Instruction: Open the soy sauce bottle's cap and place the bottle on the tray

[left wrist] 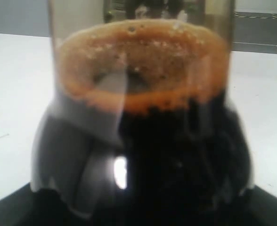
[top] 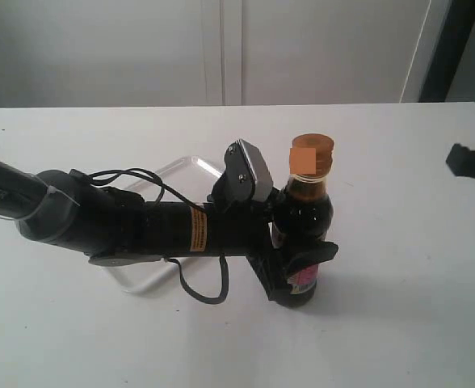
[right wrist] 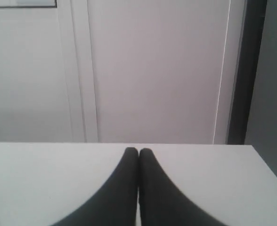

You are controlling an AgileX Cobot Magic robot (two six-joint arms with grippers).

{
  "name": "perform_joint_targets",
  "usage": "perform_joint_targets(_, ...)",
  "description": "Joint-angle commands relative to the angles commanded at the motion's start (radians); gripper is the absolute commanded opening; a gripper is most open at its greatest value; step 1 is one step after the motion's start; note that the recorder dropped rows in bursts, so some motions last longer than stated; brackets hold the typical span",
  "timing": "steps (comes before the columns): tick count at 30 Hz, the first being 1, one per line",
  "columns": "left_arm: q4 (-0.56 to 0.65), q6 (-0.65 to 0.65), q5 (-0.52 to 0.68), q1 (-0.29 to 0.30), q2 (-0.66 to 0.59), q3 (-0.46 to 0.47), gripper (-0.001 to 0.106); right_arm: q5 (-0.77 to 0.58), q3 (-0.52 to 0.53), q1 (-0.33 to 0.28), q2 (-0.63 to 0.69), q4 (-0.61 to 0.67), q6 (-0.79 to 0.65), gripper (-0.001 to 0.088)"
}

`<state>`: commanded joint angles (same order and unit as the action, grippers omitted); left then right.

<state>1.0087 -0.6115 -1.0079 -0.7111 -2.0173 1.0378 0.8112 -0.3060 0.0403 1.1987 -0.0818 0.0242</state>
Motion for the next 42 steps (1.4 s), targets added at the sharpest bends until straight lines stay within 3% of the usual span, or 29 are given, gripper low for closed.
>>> perform_joint_targets(7,0.018,0.002,0.000,0.000,0.000,0.000,0.000,0.021,0.000,0.108,0.062,0.007,-0.109,0.0000)
perform_joint_targets(10,0.018,0.011,0.000,0.000,0.000,0.000,0.000,0.033,0.000,0.185,0.083,0.132,-0.159,0.0000)
perform_joint_targets(14,0.018,0.011,0.000,0.000,0.000,0.000,0.000,0.068,-0.002,0.283,0.126,0.155,-0.232,0.0000)
perform_joint_targets(16,0.018,0.018,0.000,0.000,0.000,0.000,0.000,0.063,-0.006,0.314,0.144,0.234,-0.278,0.0000)
perform_joint_targets(20,0.018,0.030,0.000,0.000,0.000,0.000,0.000,-0.066,-0.063,0.377,0.143,0.244,-0.486,0.0000)
perform_joint_targets(22,0.018,0.030,0.000,0.000,0.000,0.000,0.000,-0.144,-0.093,0.402,0.143,0.245,-0.526,0.0000)
perform_joint_targets(30,0.018,0.032,0.014,0.000,0.000,0.000,0.000,-0.317,-0.187,0.459,0.139,0.247,-0.566,0.0000)
perform_joint_targets(42,0.018,0.032,0.014,0.000,0.000,0.000,0.000,-0.490,-0.293,0.459,0.132,0.247,-0.562,0.0000)
